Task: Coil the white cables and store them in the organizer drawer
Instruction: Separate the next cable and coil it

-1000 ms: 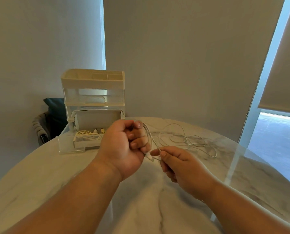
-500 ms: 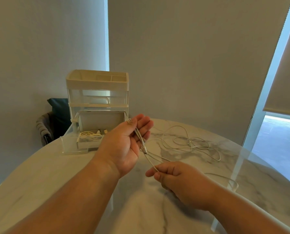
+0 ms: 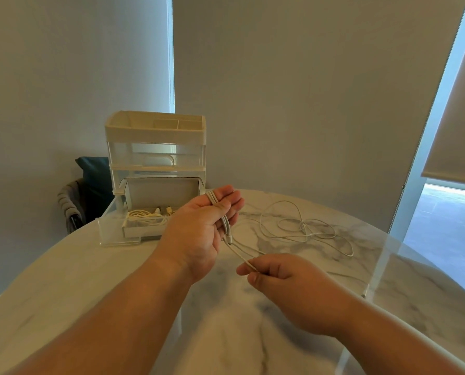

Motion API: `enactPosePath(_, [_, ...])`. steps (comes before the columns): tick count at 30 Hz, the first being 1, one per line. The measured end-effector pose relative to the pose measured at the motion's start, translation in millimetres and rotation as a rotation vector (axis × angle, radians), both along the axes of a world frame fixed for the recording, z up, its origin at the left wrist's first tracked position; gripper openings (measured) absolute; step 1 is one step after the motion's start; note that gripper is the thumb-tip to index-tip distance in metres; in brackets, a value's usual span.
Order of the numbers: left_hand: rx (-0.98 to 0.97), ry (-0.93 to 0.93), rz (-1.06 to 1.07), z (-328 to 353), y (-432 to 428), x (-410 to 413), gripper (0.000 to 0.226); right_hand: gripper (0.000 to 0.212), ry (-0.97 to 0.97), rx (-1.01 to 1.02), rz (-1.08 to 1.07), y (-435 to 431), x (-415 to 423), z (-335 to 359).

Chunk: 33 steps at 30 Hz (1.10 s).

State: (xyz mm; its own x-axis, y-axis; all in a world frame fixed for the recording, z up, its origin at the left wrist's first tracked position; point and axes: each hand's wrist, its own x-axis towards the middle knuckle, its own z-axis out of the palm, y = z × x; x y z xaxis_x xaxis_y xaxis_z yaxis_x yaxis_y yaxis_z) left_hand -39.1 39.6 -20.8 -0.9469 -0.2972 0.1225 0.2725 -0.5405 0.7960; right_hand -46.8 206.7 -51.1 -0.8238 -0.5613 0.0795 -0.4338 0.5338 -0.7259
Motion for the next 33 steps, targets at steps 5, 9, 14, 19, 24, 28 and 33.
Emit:
enactPosePath(5, [-0.054, 0.021, -0.004, -1.0, 0.2, -0.2, 0.025, 0.023, 0.035, 0.034, 0.014, -0.4, 0.7, 2.0])
enactPosePath(9, [-0.236, 0.031, -0.003, -6.3, -0.5, -1.2, 0.027, 0.022, 0.082, 0.024, 0.0, 2.1, 1.0, 3.7])
enactPosePath(14, [-1.103, 0.126, 0.13, -19.7, 1.1, 5.2, 0.026, 0.02, 0.178, -0.025, -0.053, 8.2, -0.8, 9.3])
enactPosePath(19, [-1.397, 0.147, 0.096, -26.7, 7.6, 4.9, 0.023, 0.02, 0.235, -0.132, -0.104, 11.3, -6.9, 7.4])
enactPosePath(24, [-1.493, 0.136, 0.037, -22.2, 9.2, 7.1, 0.024, 0.018, 0.32, -0.186, -0.133, 11.5, -9.9, 6.9])
enactPosePath(28, [-1.344, 0.097, -0.09, -17.1, 11.8, 13.3, 0.021, 0.021, 0.356, -0.184, -0.134, 13.6, -11.0, 7.8])
enactPosePath(33, [-1.714, 0.027, -0.103, -20.4, 19.0, 14.4, 0.016, 0.015, 0.407, -0.208, -0.162, 16.3, -9.7, 11.3])
